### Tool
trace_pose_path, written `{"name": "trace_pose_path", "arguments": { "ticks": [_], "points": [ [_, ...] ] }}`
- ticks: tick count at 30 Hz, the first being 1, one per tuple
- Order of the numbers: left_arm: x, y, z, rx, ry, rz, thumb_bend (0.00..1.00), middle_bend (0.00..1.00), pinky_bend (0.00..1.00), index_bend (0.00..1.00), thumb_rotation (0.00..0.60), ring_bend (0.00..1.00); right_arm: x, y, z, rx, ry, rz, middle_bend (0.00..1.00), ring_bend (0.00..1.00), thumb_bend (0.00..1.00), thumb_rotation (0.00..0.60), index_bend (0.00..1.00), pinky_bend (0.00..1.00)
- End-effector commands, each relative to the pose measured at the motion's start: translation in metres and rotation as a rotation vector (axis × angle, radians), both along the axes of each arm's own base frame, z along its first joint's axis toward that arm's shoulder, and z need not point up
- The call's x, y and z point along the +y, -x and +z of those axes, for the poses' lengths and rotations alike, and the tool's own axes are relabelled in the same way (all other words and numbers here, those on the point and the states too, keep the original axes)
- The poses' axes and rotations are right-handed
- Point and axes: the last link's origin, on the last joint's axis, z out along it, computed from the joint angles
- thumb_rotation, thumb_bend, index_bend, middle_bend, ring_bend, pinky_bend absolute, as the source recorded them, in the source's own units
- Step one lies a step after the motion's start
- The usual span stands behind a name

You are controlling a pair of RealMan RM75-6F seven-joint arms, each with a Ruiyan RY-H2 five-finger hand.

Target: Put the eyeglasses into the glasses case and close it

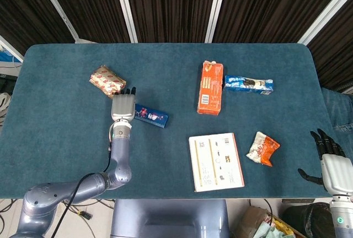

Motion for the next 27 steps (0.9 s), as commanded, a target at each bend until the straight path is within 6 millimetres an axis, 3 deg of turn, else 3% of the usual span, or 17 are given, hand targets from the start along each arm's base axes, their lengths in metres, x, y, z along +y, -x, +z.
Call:
{"name": "trace_pose_path", "arguments": {
  "ticks": [1, 11, 22, 27],
  "points": [
    [-0.003, -0.003, -0.001, 0.004, 0.007, -0.038, 0.37, 0.17, 0.19, 0.11, 0.6, 0.11, 0.0, 0.0, 0.0, -0.001, -0.001, 0.001, 0.05, 0.11, 0.24, 0.6, 0.06, 0.16],
    [-0.02, -0.015, 0.013, 0.025, 0.095, -0.139, 0.23, 0.14, 0.1, 0.1, 0.6, 0.05, 0.0, -0.001, -0.001, -0.001, 0.0, 0.003, 0.05, 0.11, 0.24, 0.6, 0.06, 0.16],
    [-0.027, -0.017, 0.029, 0.102, 0.298, -0.157, 0.18, 0.12, 0.04, 0.09, 0.6, 0.02, -0.001, -0.001, 0.0, -0.003, 0.004, 0.005, 0.05, 0.11, 0.24, 0.6, 0.07, 0.16],
    [-0.026, -0.015, 0.025, 0.135, 0.32, -0.162, 0.18, 0.12, 0.04, 0.09, 0.6, 0.02, -0.001, 0.0, 0.0, -0.005, 0.004, 0.001, 0.05, 0.11, 0.24, 0.6, 0.07, 0.16]
  ]
}}
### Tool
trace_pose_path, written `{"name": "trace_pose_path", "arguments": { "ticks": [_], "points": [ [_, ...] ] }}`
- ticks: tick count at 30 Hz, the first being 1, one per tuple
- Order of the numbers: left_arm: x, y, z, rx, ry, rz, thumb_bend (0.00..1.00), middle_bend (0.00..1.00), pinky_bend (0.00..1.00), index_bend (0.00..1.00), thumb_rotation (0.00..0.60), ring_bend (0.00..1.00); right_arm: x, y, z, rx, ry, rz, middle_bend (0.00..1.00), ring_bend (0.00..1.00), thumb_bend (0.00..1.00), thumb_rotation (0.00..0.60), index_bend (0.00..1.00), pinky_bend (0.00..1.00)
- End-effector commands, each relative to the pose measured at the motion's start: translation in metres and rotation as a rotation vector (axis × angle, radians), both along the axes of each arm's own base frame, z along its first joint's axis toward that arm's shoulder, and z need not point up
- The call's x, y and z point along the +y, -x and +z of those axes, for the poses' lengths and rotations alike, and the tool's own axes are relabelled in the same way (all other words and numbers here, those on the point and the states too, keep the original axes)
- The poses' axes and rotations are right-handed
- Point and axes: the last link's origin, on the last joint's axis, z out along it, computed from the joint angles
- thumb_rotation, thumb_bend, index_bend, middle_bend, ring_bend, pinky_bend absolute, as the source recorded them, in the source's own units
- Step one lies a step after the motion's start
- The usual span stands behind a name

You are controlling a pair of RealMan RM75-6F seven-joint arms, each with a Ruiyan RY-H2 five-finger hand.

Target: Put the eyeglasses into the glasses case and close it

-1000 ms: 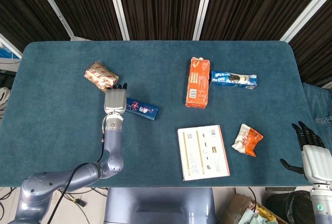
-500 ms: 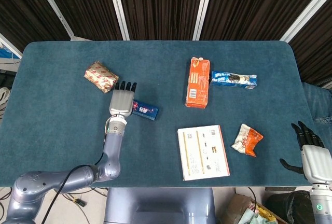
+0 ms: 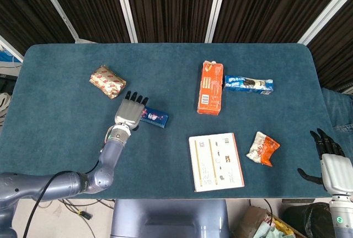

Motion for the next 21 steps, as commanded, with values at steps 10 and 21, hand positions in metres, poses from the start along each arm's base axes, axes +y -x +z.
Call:
{"name": "trace_pose_path", "arguments": {
  "ticks": [10, 21],
  "points": [
    [0.004, 0.002, -0.024, -0.008, 0.039, -0.061, 0.19, 0.16, 0.1, 0.1, 0.6, 0.07, 0.0, 0.001, 0.001, 0.002, 0.002, -0.004, 0.05, 0.11, 0.24, 0.6, 0.07, 0.16],
    [0.005, 0.006, -0.039, -0.005, 0.011, -0.072, 0.22, 0.22, 0.18, 0.11, 0.6, 0.13, 0.0, 0.0, 0.001, 0.0, 0.001, -0.005, 0.05, 0.11, 0.24, 0.6, 0.07, 0.16]
  ]
}}
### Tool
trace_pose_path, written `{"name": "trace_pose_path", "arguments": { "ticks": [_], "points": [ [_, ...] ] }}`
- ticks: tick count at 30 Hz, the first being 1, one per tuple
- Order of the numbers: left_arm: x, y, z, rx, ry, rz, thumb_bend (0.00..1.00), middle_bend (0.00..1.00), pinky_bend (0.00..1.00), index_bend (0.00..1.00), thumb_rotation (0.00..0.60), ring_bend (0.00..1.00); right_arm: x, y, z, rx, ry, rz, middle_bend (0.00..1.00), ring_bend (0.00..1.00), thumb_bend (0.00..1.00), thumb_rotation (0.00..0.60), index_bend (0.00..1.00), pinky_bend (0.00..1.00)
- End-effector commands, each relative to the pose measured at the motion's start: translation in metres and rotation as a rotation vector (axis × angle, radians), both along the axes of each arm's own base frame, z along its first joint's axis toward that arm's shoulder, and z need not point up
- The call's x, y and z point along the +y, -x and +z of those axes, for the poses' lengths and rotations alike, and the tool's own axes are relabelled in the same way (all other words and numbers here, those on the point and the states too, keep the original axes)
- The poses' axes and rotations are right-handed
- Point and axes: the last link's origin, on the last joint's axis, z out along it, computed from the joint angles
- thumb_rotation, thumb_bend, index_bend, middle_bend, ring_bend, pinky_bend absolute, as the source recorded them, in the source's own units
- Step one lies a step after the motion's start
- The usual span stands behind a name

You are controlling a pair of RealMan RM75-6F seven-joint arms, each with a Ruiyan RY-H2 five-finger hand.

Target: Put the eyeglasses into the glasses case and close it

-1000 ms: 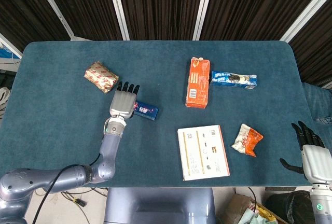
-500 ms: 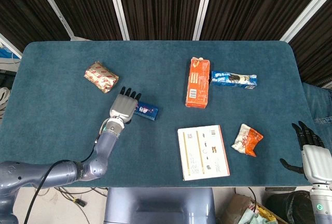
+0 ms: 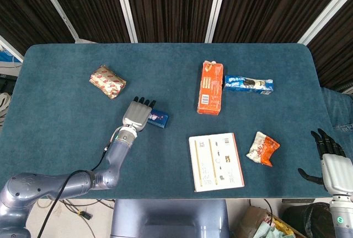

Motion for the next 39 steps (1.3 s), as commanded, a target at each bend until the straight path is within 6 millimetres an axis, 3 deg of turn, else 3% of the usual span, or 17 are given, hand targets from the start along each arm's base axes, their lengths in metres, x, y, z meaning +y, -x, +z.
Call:
{"name": "trace_pose_path", "arguments": {
  "ticks": [1, 9, 39],
  "points": [
    [-0.0002, 0.0007, -0.0033, 0.006, -0.001, 0.0, 0.22, 0.23, 0.18, 0.12, 0.6, 0.14, 0.0, -0.0002, -0.0001, 0.0, -0.001, 0.001, 0.05, 0.11, 0.24, 0.6, 0.07, 0.16],
    [0.0005, -0.0004, -0.0064, 0.001, -0.016, -0.012, 0.26, 0.28, 0.23, 0.13, 0.6, 0.2, 0.0001, -0.0003, 0.0, -0.001, -0.002, 0.001, 0.05, 0.11, 0.24, 0.6, 0.07, 0.16],
    [0.003, 0.0056, -0.0057, 0.005, -0.048, -0.002, 0.32, 0.35, 0.26, 0.17, 0.6, 0.23, 0.0005, 0.0002, -0.0001, -0.001, -0.005, -0.003, 0.05, 0.11, 0.24, 0.6, 0.07, 0.16]
  ]
}}
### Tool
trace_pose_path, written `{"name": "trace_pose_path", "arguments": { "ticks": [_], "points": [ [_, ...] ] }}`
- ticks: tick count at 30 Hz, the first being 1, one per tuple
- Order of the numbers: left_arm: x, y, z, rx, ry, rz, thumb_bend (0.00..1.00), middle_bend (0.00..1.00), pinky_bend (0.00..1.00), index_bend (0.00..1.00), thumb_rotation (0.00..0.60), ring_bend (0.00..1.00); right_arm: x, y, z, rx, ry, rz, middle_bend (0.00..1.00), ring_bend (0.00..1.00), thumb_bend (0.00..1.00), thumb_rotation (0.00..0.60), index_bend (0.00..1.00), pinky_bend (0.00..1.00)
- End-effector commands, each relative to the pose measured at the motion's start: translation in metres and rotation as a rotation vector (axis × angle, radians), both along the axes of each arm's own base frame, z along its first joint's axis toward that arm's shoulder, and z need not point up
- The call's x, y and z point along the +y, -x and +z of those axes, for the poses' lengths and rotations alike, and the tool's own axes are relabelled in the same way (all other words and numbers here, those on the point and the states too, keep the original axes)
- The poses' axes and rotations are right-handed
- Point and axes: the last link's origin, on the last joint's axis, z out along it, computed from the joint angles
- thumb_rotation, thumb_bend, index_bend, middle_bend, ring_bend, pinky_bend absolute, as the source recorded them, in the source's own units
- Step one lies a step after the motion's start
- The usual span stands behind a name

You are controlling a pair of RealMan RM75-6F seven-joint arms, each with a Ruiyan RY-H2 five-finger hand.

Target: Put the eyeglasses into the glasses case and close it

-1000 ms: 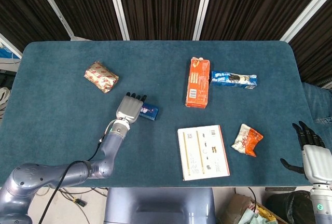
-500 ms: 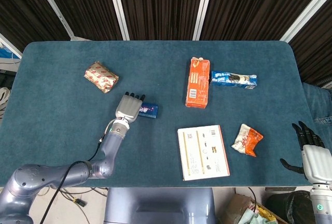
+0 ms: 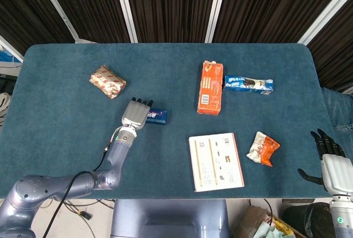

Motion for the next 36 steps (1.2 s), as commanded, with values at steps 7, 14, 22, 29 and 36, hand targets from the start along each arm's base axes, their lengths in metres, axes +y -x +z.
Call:
{"name": "trace_pose_path", "arguments": {
  "ticks": [7, 14, 22, 29, 36],
  "points": [
    [0.0, 0.002, 0.0, 0.011, -0.001, -0.004, 0.33, 0.36, 0.26, 0.17, 0.6, 0.23, 0.0, 0.0, 0.0, -0.001, -0.002, -0.007, 0.05, 0.11, 0.24, 0.6, 0.07, 0.16],
    [0.0, 0.002, -0.001, 0.013, -0.005, -0.005, 0.35, 0.36, 0.28, 0.17, 0.6, 0.24, 0.0, 0.0, 0.0, -0.002, 0.0, -0.008, 0.05, 0.11, 0.24, 0.6, 0.08, 0.16],
    [-0.001, 0.001, 0.002, 0.008, 0.006, 0.002, 0.29, 0.17, 0.12, 0.09, 0.6, 0.06, 0.0, 0.0, 0.0, -0.001, -0.001, -0.008, 0.05, 0.11, 0.24, 0.6, 0.07, 0.16],
    [-0.006, -0.002, 0.016, 0.002, -0.005, -0.011, 0.27, 0.06, 0.05, 0.03, 0.6, 0.0, 0.0, 0.0, -0.001, 0.0, -0.004, -0.008, 0.05, 0.11, 0.24, 0.6, 0.07, 0.16],
    [-0.029, 0.008, 0.055, -0.053, -0.067, -0.035, 0.27, 0.05, 0.05, 0.03, 0.6, 0.0, -0.001, 0.0, -0.001, 0.002, -0.002, -0.006, 0.05, 0.11, 0.25, 0.6, 0.07, 0.16]
  ]
}}
